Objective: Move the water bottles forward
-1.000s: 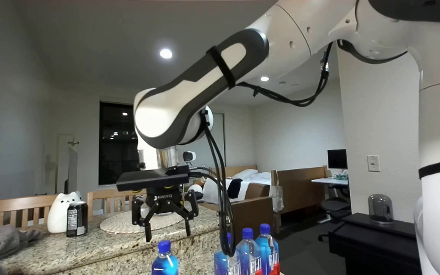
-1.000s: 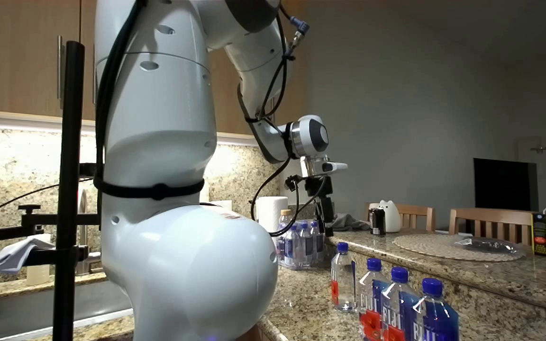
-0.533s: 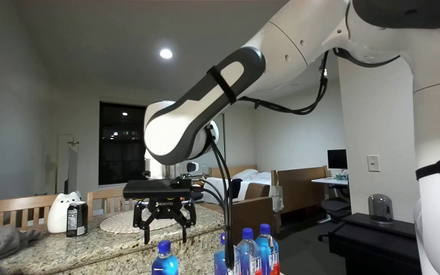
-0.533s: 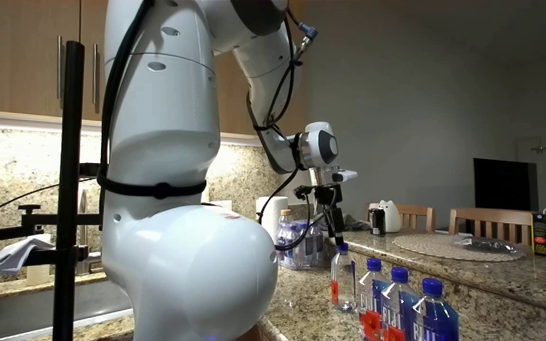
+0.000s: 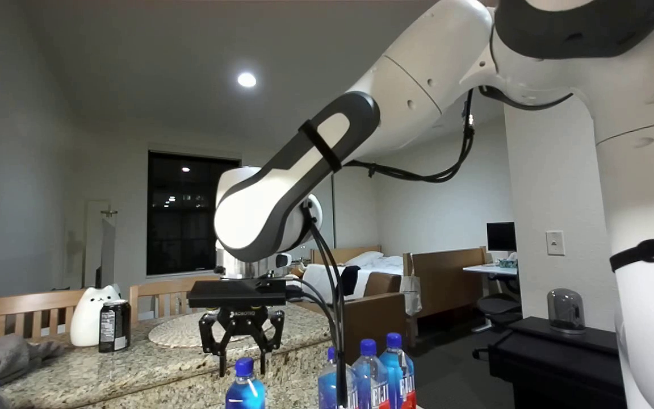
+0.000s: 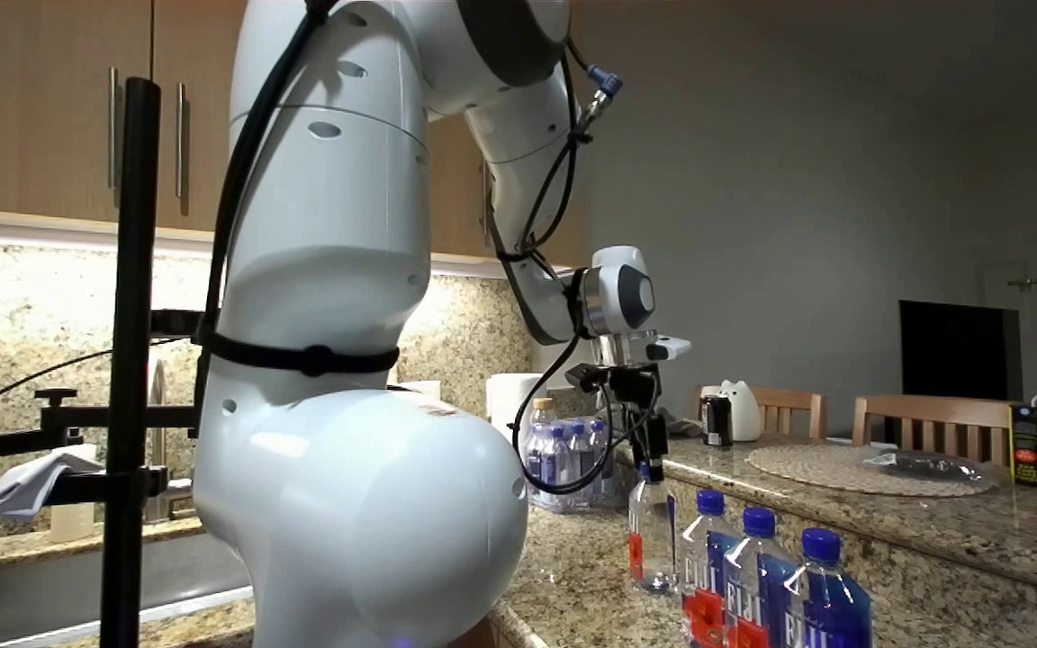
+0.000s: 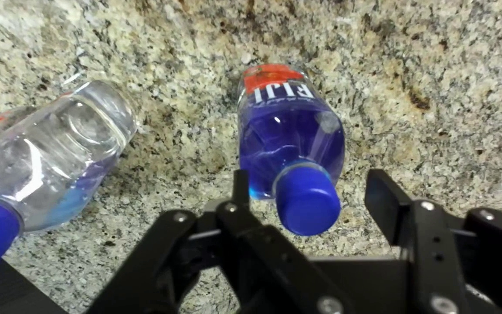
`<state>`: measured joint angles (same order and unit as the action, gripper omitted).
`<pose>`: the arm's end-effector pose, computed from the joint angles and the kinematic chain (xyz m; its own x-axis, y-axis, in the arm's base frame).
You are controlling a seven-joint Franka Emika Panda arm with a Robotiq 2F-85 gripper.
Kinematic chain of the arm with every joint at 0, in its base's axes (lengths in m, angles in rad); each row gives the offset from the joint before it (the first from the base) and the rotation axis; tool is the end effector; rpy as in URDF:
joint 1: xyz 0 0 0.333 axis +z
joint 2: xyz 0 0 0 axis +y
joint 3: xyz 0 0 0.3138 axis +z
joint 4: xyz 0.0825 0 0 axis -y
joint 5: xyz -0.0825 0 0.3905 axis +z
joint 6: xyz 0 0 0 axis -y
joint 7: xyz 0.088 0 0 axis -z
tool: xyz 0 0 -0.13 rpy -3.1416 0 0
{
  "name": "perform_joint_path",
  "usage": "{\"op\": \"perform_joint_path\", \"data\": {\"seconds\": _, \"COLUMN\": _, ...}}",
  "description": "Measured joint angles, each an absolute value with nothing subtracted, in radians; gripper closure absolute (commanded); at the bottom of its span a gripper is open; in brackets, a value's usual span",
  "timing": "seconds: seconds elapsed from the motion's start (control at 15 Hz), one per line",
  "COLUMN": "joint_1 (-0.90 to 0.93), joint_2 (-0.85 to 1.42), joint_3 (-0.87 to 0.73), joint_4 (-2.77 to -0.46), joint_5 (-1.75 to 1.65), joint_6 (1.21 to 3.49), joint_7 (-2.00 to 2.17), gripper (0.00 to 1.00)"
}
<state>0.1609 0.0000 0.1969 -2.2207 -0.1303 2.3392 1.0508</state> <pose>0.5131 0.1874 0.3577 0.8100 -0.5679 0.1462 -0.5677 -0.8219 -0.0471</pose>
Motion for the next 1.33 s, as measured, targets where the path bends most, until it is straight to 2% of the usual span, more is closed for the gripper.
{"op": "perform_joint_path", "data": {"seconds": 0.27, "joint_1": 0.161, "joint_2": 0.007, "joint_3": 0.192, "joint_4": -2.216, "joint_5": -0.130, "joint_6": 2.339, "joint_7": 1.034, "gripper": 0.85}}
{"op": "perform_joint_path", "data": {"seconds": 0.33, "joint_1": 0.161, "joint_2": 0.007, "joint_3": 0.192, "joint_4": -2.216, "joint_5": -0.130, "joint_6": 2.339, "joint_7": 1.032, "gripper": 0.88}}
{"op": "perform_joint_path", "data": {"seconds": 0.4, "joint_1": 0.162, "joint_2": 0.007, "joint_3": 0.192, "joint_4": -2.216, "joint_5": -0.130, "joint_6": 2.339, "joint_7": 1.030, "gripper": 0.85}}
{"op": "perform_joint_path", "data": {"seconds": 0.93, "joint_1": 0.178, "joint_2": 0.000, "joint_3": 0.196, "joint_4": -2.216, "joint_5": -0.129, "joint_6": 2.321, "joint_7": 0.952, "gripper": 0.85}}
{"op": "perform_joint_path", "data": {"seconds": 1.33, "joint_1": 0.197, "joint_2": -0.065, "joint_3": 0.203, "joint_4": -2.174, "joint_5": -0.157, "joint_6": 2.096, "joint_7": 0.810, "gripper": 0.85}}
